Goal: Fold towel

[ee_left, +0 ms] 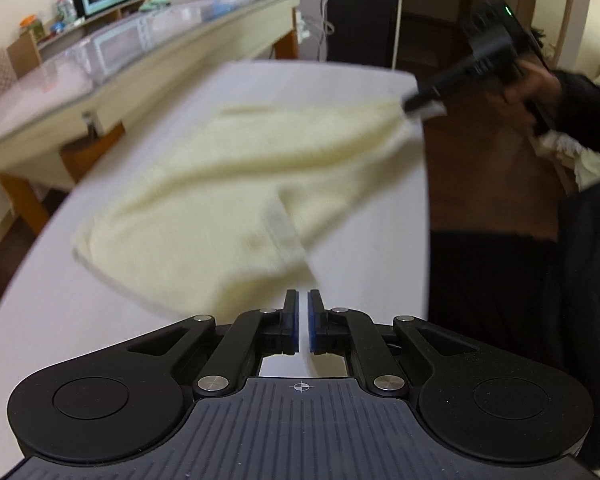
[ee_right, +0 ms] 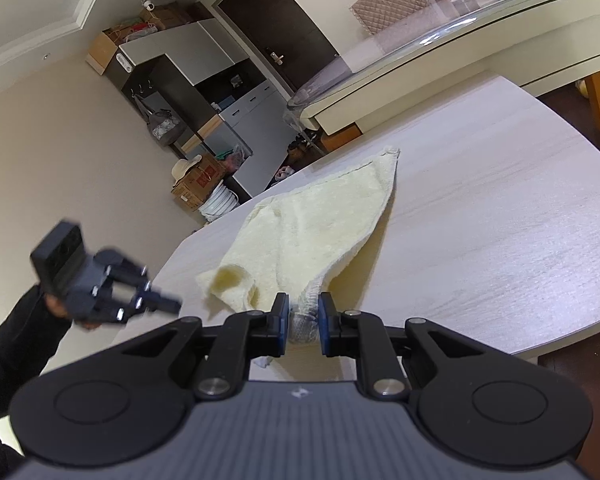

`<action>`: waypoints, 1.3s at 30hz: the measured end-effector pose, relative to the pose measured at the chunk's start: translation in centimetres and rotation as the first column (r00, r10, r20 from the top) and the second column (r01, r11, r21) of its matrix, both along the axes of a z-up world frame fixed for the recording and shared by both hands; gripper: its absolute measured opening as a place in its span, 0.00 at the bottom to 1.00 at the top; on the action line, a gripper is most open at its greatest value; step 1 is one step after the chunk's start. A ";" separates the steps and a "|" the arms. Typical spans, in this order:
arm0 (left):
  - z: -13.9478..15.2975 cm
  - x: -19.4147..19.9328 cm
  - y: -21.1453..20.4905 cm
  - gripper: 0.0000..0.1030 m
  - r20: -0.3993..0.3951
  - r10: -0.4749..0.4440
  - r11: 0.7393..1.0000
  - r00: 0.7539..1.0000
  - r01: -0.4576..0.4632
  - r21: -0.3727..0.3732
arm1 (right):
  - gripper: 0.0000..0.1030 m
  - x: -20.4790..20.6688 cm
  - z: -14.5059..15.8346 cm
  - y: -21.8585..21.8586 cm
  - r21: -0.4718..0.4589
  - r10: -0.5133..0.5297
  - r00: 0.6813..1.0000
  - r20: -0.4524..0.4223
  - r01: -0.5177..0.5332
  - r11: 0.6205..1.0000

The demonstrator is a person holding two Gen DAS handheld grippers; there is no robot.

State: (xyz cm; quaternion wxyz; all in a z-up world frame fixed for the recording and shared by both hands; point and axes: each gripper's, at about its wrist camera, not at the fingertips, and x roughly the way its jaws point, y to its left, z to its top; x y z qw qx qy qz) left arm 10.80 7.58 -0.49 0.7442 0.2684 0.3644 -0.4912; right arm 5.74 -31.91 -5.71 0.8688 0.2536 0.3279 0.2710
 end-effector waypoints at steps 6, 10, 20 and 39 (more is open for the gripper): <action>0.3 -1.2 -1.2 0.13 0.179 0.043 0.999 0.983 -0.044 0.002 | 0.17 0.0 -0.2 0.1 0.003 -0.017 1.000 -0.008 0.017 1.000; -0.1 -0.6 -4.5 0.24 0.308 -0.056 0.998 0.950 0.040 0.055 | 0.17 -0.3 -0.1 0.1 -0.004 -0.024 1.000 -0.004 0.024 1.000; -1.9 1.0 -7.4 0.12 0.315 -0.174 0.980 0.933 0.132 0.151 | 0.17 -0.3 -0.2 -0.3 -0.004 -0.046 0.999 -0.015 0.046 0.999; -1.6 -5.1 -2.1 0.07 0.178 -0.129 0.987 0.976 0.109 0.119 | 0.37 -1.5 -1.5 -0.4 0.056 -0.012 0.999 -0.049 0.014 0.998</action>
